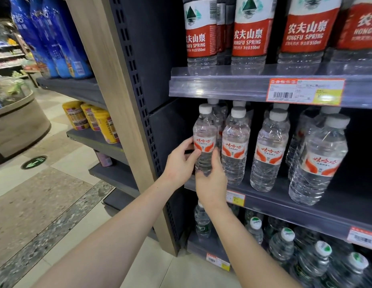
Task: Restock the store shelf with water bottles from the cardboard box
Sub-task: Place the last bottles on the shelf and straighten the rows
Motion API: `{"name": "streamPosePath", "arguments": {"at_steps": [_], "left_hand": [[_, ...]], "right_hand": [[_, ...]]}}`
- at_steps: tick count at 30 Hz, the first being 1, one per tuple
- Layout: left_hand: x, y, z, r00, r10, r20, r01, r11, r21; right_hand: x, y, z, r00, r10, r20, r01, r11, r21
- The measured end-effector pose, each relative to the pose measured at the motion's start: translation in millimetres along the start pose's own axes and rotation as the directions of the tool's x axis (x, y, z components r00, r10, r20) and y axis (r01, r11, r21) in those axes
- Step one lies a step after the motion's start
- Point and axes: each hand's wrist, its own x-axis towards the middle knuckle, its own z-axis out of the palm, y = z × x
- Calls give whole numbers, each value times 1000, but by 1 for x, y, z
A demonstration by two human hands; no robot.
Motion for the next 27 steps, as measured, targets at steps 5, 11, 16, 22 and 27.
{"name": "streamPosePath", "arguments": {"at_steps": [5,11,16,22,27], "left_hand": [[6,-2,4,1000,7,-19,-7,1000,10],[1,-8,7,997,6,-75,1,995,95],[-1,0,7,992,-79,-103,92,987,129],[-40,22,30,920,135,-369,-6,943,332],[-74,54,75,958,271,-92,-228,918,325]], "right_hand": [[5,-3,-16,991,42,126,-54,994,94],[2,-16,-34,963,39,268,-69,992,106],[-1,-26,-45,942,95,321,-106,994,19],[-12,-45,-88,982,178,63,-175,983,-51],[-28,-62,-141,882,85,-464,-128,990,-62]]}}
